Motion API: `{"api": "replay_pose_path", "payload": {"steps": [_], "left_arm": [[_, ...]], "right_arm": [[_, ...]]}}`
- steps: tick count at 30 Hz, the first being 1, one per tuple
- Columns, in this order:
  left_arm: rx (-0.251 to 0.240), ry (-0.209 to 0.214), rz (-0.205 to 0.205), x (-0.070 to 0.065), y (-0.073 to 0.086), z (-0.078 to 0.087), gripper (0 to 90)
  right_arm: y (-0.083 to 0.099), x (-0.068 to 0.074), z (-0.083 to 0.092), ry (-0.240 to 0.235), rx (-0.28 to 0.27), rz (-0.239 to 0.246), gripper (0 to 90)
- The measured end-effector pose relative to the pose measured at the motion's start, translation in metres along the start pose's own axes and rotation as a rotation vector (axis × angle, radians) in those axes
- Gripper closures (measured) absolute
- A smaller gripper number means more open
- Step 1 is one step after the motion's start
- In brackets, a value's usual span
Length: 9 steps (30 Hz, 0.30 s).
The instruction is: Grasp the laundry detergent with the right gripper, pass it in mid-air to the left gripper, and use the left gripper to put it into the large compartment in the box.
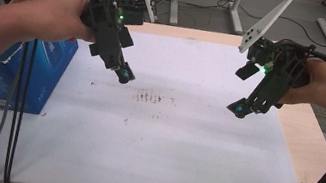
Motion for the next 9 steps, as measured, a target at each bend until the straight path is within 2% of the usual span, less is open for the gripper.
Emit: {"api": "replay_pose_path", "payload": {"steps": [9], "left_arm": [[0.010, 0.003, 0.004, 0.0019, 0.0012, -0.0019, 1.7]], "right_arm": [[-0.0007, -0.0003, -0.0013, -0.002, -0.013, -0.003, 1.4]]}}
Point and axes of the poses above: each handheld gripper's, and its own axes: z roughly backward along the jaws, y roughly out of its underside, x roughly to its left, the point moved 10 cm from there along -z, roughly forward along the jaws, and after that the axes turned 9 degrees about -x, right-handed, at the moved point
